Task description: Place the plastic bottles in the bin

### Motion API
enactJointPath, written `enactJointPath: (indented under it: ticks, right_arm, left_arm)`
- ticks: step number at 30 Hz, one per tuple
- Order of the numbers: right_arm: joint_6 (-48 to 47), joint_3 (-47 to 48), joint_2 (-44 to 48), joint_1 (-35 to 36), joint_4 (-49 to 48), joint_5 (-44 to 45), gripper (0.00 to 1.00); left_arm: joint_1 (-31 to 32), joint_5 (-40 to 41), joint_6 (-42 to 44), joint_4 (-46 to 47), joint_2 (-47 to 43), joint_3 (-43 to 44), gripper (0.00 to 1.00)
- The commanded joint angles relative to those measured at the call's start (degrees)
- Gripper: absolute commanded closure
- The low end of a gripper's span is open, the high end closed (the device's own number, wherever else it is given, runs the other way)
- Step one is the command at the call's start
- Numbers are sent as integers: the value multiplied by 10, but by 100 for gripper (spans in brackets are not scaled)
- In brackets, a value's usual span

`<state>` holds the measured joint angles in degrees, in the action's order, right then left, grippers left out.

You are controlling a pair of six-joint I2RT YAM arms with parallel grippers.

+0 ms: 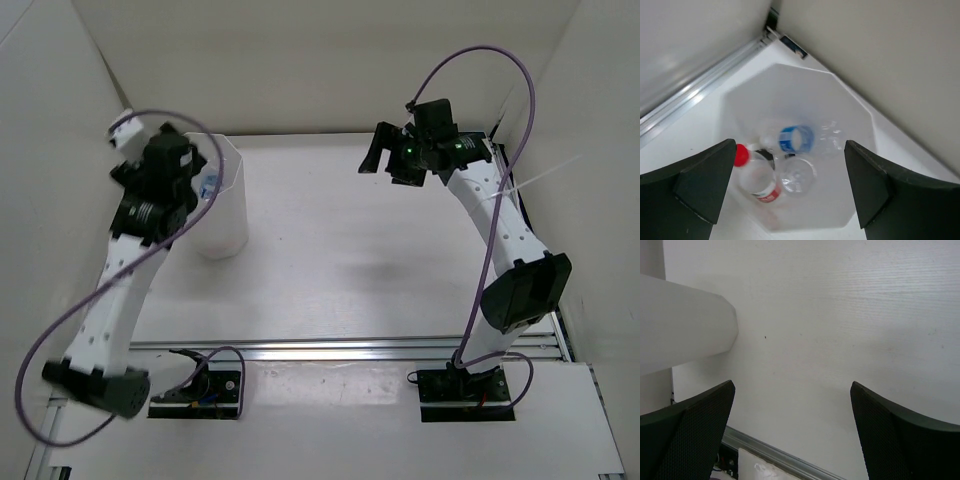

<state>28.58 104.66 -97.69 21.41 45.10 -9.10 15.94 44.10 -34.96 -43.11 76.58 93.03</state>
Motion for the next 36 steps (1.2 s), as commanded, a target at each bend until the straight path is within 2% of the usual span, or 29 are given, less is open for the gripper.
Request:
enactJointPath:
  ticks: [1,3,4,7,12,16,21,25,29,35,36]
  right_arm:
    - [11,-17,41,-15,3,12,0]
    - [19,-24,46,-21,10,12,0]
    - [19,-32,46,-29,10,12,0]
    - [38,-50,46,-55,25,-20,0]
    - [96,-124,53,-124,33,-86,0]
    - [102,-200,89,-171,0,-97,0]
    - [102,-206,94,-191,0,-90,0]
    - [102,-206,94,-197,0,-84,0]
    - [102,-217,94,-202,0,-79,0]
    - [97,-202,82,-202,5,-67,0]
    - [97,-197,75,-202,5,-60,0]
  left_arm:
    - [-2,100,-24,-4,-179,-138,0]
    - [-2,82,-43,-4,-243,-253,0]
    - [-2,71,-48,-4,-304,-286,0]
    - [-2,28,-88,-35,-407,-385,0]
    - [-2,34,-184,-121,-482,-446,0]
    - [-2,55,-203,-173,-477,-454,0]
    - [-2,114,-250,-236,-435,-447,0]
    - [-2,169,-327,-273,-419,-471,0]
    - [-2,189,-319,-241,-396,-491,0]
    - [-2,283,-357,-222,-350,-505,0]
    - [-2,318,-367,-222,-342,-511,0]
